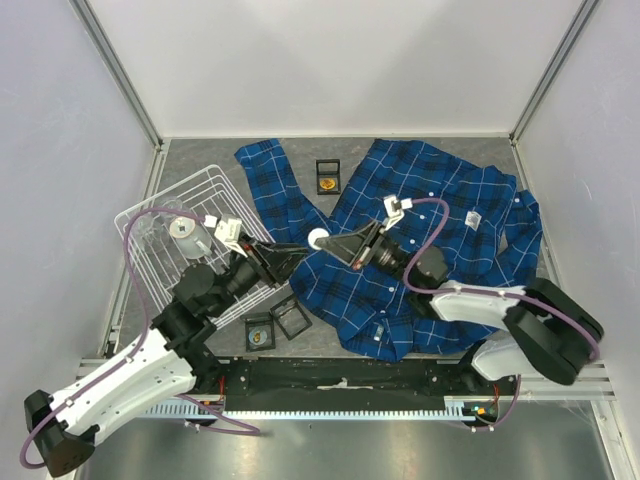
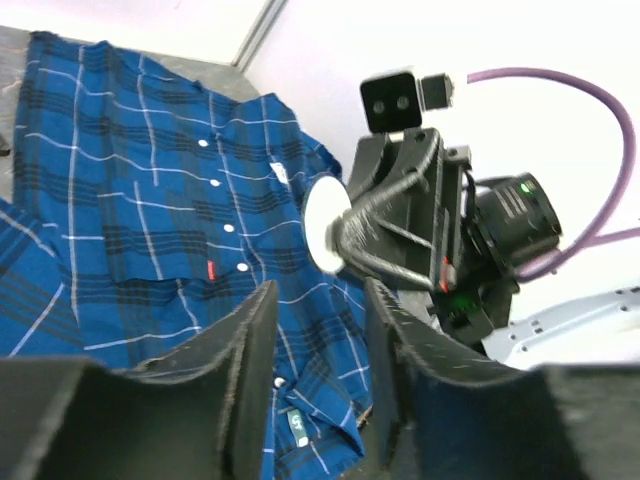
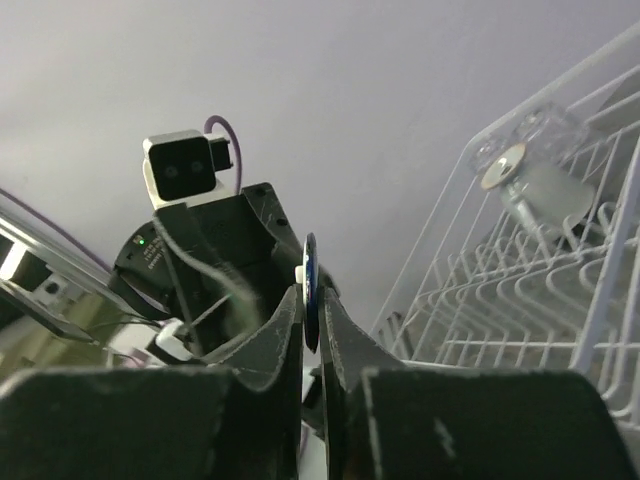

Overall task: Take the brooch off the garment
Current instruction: Close the brooch.

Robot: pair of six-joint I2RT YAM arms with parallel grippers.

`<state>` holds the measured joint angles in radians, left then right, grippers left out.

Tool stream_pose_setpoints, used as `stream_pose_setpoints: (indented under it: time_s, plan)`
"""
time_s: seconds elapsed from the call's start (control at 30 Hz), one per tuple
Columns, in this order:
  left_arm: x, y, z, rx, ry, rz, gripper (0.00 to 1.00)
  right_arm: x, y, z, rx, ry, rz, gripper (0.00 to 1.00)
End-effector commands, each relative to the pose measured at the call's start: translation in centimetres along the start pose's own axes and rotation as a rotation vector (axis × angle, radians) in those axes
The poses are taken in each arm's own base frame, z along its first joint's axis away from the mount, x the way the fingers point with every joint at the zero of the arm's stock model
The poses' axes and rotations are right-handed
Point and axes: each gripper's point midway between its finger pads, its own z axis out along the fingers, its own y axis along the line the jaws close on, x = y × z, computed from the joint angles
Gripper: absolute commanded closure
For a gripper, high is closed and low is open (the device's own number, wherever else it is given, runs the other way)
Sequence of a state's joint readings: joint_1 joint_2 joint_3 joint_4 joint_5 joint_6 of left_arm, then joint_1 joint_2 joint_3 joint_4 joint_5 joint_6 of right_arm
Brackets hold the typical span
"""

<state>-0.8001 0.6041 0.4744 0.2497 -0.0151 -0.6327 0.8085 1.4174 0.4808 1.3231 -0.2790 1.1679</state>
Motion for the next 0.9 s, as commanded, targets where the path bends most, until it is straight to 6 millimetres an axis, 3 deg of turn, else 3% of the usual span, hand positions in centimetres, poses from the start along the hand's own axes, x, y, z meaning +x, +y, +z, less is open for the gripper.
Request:
stream_pose_setpoints:
  time_s: [0.0, 0.03, 0.1, 0.2, 0.27, 0.4, 0.73, 0.87]
  plan:
    - [-2.5, -4.0, -1.7, 0.107, 0.006, -0.025, 0.47, -0.9, 0.9, -0.5, -0.017, 0.106, -0.254, 1.0]
    - [-2.8, -4.1, -2.1, 0.108, 0.006, -0.005, 0.45, -0.5, 1.8, -0.8, -0.047, 0.151, -0.276, 1.0]
    - [-2.9, -4.4, -2.7, 0.107, 0.033, 0.013, 0.43, -0.1, 1.3, -1.3, -0.042, 0.213, -0.313, 1.0]
    - [-3.3, -5.8, -3.1, 0.167, 0.047, 0.018, 0.41, 1.0, 2.5, -2.0, -0.12, 0.331, -0.344, 1.0]
    - [-3.3, -6.8, -2.7, 0.192, 0.093, 0.012, 0.41, 1.5, 3.6, -2.3, -0.171, 0.395, -0.367, 1.0]
    - [-2.7, -7.4, -1.7, 0.208, 0.195, 0.008, 0.41, 1.9, 3.6, -2.7, -0.142, 0.473, -0.414, 1.0]
    - [-1.2, -4.8, -0.7, 0.141, 0.329, -0.072, 0.43, 2.0, 4.8, -3.9, -0.144, 0.52, -0.45, 1.0]
    - [-0.5, -5.2, -0.5, 0.223, 0.359, -0.105, 0.44, 2.0, 5.0, -4.1, -0.147, 0.518, -0.453, 1.0]
